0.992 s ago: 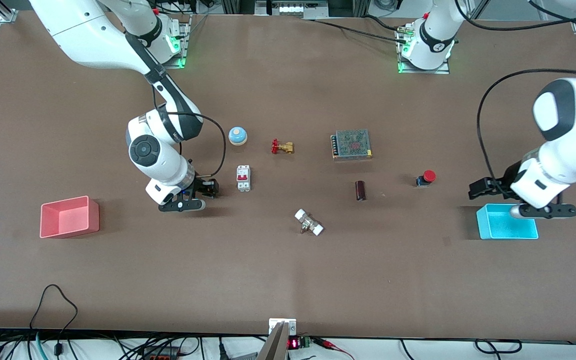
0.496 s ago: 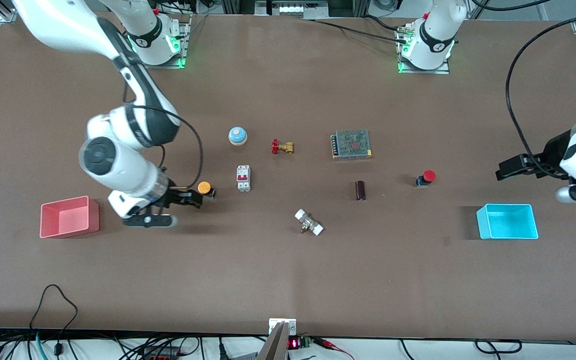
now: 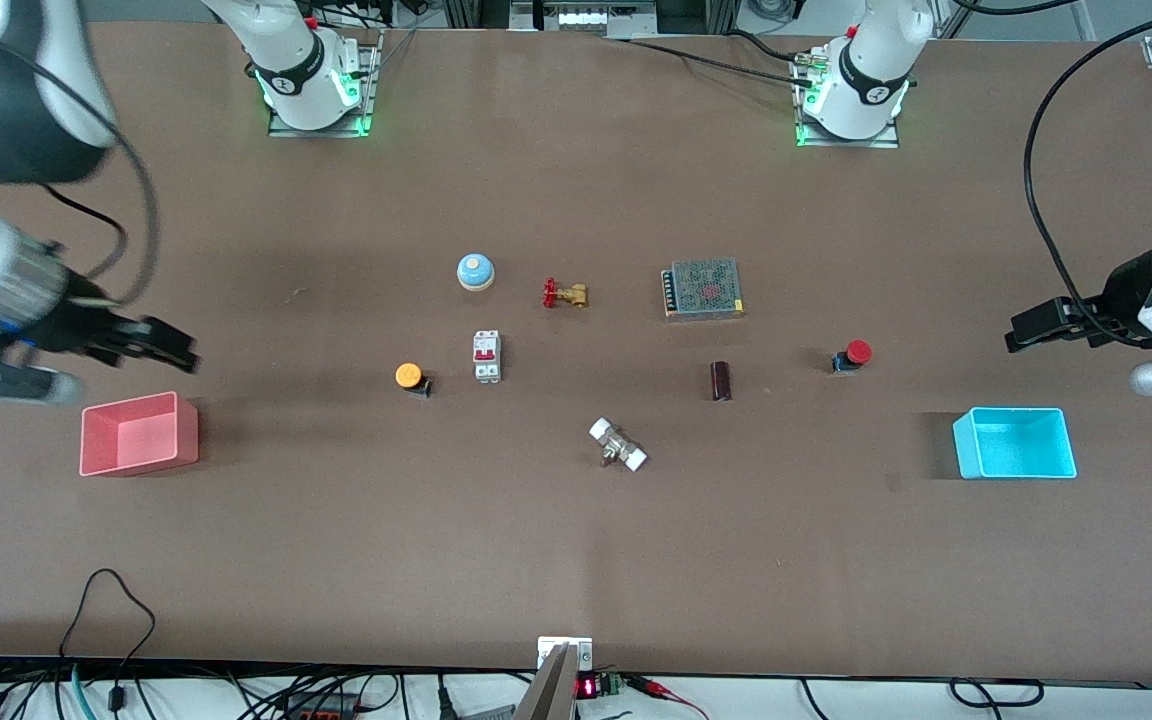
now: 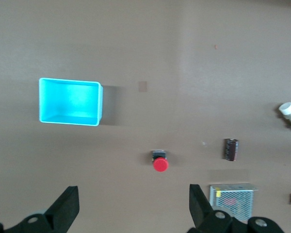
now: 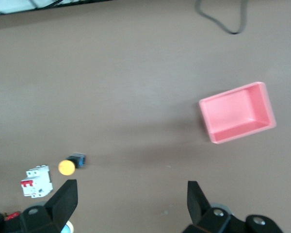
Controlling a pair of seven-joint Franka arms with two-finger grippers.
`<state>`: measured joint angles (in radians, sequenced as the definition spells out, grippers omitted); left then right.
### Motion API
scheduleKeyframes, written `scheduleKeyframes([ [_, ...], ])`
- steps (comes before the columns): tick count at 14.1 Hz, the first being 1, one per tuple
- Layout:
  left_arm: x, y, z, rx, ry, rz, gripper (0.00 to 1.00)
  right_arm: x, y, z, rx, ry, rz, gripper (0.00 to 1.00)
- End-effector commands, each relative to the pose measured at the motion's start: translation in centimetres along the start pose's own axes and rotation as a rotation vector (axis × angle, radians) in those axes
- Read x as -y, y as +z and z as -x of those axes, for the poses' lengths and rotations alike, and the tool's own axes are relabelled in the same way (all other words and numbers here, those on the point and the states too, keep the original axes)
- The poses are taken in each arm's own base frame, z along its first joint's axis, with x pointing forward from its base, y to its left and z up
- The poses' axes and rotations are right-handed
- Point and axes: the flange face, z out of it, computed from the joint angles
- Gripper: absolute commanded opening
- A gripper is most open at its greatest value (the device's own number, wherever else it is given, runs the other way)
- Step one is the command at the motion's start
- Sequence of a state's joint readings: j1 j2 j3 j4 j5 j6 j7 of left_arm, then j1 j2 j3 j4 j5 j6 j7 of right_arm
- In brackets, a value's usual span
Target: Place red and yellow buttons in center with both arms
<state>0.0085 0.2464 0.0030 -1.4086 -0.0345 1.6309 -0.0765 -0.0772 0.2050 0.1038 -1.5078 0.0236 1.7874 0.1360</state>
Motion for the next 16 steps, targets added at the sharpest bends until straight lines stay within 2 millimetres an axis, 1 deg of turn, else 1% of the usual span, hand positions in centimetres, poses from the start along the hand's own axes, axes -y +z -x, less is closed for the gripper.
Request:
scheduleKeyframes([
  [1, 0.1, -2.4, 0.9, -0.029, 0.004, -0.027, 1.0, -2.4, -2.6, 1.9, 0.035, -0.056, 0.007, 1.0],
  [2, 0.1, -3.3, 1.3, -0.042, 0.003, -0.018, 1.0, -2.5, -3.3, 2.3, 0.031, -0.069, 0.018, 1.0],
  [4, 0.1, -3.6, 1.9, -0.029, 0.004, -0.019, 1.0, -2.4, -3.6, 2.8, 0.03, -0.08, 0.058, 1.0],
  [6, 0.3, -3.8, 2.5, -0.006, 0.004, -0.021, 1.0, -2.2, -3.4, 3.4, 0.046, -0.075, 0.065, 1.0],
  [9, 0.3, -3.9, 2.6, -0.007, 0.051, -0.023, 1.0, -2.0, -3.3, 4.7, 0.066, -0.071, 0.067, 1.0],
  [10, 0.4, -3.9, 2.6, -0.007, 0.067, -0.023, 1.0, -1.5, -3.3, 5.1, 0.065, -0.081, 0.067, 1.0],
  [13, 0.4, -3.9, 2.7, -0.007, 0.066, -0.023, 1.0, -1.0, -3.3, 5.2, 0.061, -0.086, 0.061, 1.0],
  [15, 0.4, -3.9, 2.9, -0.005, 0.066, -0.023, 1.0, -0.1, -3.4, 5.3, 0.058, -0.1, 0.057, 1.0],
  [16, 0.4, -3.9, 3.0, -0.005, 0.066, -0.023, 1.0, 0.0, -3.3, 5.4, 0.063, -0.101, 0.057, 1.0],
])
